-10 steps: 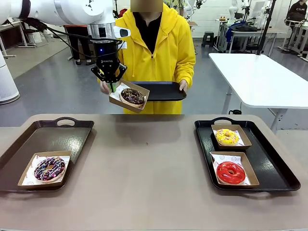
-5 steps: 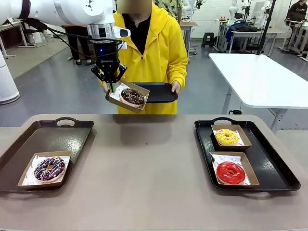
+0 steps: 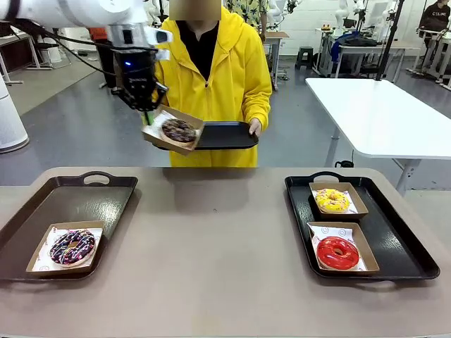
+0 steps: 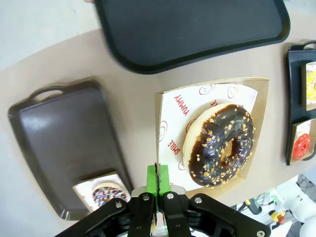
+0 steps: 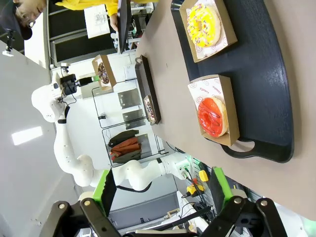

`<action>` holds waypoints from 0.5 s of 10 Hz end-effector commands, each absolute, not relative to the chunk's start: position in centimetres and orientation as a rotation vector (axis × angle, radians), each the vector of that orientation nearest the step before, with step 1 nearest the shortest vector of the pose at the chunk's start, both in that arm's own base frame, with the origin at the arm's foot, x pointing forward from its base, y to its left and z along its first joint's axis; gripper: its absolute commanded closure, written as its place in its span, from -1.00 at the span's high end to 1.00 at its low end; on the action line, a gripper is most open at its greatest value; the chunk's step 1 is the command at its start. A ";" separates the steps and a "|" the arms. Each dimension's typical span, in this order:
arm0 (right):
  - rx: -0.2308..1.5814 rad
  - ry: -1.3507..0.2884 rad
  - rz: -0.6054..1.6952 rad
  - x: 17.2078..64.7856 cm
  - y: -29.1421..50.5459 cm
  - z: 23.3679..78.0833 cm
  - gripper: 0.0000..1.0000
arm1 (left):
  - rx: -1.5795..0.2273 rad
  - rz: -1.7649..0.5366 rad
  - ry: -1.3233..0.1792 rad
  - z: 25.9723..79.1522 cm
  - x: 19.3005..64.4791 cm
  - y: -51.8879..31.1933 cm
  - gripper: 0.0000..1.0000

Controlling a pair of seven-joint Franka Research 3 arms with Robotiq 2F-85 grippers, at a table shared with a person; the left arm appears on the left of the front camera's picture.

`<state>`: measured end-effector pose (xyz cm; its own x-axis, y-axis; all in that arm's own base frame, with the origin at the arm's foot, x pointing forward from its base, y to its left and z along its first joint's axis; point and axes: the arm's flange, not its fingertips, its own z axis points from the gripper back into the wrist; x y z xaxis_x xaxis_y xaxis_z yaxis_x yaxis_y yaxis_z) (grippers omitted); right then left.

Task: Individually package the donuts and arrange them on the tray.
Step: Place the picked Paper togo box on the Handle tray.

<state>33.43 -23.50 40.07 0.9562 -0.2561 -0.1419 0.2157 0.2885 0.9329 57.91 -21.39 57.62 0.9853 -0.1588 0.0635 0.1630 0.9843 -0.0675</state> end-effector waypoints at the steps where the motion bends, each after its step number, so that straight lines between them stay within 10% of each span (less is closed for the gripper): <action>1: 1.249 -0.032 -0.311 33.4 -23.7 40.2 1.00 | -0.109 -0.152 -0.116 56.9 54.7 -15.4 -0.98; 5: 1.249 -0.032 -0.311 33.4 -23.7 40.2 1.00 | -0.096 -0.061 -0.108 53.3 52.5 -5.9 -0.98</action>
